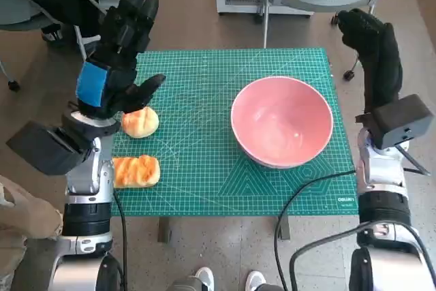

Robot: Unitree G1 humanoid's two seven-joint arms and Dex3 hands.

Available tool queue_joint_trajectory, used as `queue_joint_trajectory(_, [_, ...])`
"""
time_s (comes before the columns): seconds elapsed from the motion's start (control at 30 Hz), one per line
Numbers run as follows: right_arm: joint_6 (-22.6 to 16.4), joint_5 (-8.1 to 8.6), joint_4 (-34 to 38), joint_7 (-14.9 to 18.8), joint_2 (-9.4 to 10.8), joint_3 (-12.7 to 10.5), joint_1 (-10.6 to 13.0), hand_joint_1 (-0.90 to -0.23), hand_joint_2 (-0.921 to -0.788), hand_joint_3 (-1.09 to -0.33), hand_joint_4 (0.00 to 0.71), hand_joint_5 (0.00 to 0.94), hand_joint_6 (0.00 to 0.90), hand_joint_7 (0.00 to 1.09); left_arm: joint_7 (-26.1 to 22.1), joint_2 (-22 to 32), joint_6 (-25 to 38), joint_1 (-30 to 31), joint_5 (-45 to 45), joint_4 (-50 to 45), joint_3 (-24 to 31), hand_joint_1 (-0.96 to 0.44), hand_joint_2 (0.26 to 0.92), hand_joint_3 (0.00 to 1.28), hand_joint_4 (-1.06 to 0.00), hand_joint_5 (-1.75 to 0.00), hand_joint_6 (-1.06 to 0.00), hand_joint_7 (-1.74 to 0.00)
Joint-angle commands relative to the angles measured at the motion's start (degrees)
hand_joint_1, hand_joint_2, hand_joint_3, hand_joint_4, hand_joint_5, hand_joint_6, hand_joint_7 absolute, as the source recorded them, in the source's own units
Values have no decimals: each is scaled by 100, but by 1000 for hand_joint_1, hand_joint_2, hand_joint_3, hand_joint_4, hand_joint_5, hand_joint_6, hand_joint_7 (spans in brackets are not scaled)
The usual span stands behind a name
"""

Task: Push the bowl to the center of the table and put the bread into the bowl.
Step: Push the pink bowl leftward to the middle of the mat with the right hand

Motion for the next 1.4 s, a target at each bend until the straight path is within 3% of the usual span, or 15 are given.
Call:
queue_joint_trajectory(0.03, [28, -11, 101, -50, -40, -20, -15, -632, -921, -832, 136, 1, 5, 307, 20, 36, -28, 16, 12, -9, 34, -702, 921, 278, -84, -2, -125, -132])
queue_joint_trajectory(0.4, [23, -11, 107, -50, -40, -20, -17, -632, -921, -832, 137, 1, 3, 311, 20, 36, -28, 16, 12, -9, 34, -702, 921, 278, -84, -1, -126, -129])
queue_joint_trajectory(0.5, [112, 4, 828, -67, -136, -98, -123, -610, -921, -840, 138, 1, 2, 313, -8, 60, -24, 21, 25, 4, 22, -693, 921, 286, -84, -1, -125, -128])
queue_joint_trajectory(0.67, [14, 2, 1095, -63, -160, -111, -215, -596, -921, -846, 139, 2, 2, 315, -12, 62, -24, 22, 27, 6, 22, -689, 921, 291, -84, -1, -123, -128])
queue_joint_trajectory(0.8, [392, 16, 1693, -128, -205, -180, -251, -570, -921, -853, 145, 5, 7, 319, -55, 113, 27, 64, -20, -47, 48, -683, 921, 293, -82, 0, -122, -128])
queue_joint_trajectory(1.4, [626, 12, 1989, -93, -215, -219, -309, -580, -921, -850, 160, 7, 18, 321, -60, 132, 62, 91, -41, -87, 47, -679, 921, 295, -81, 0, -119, -130])
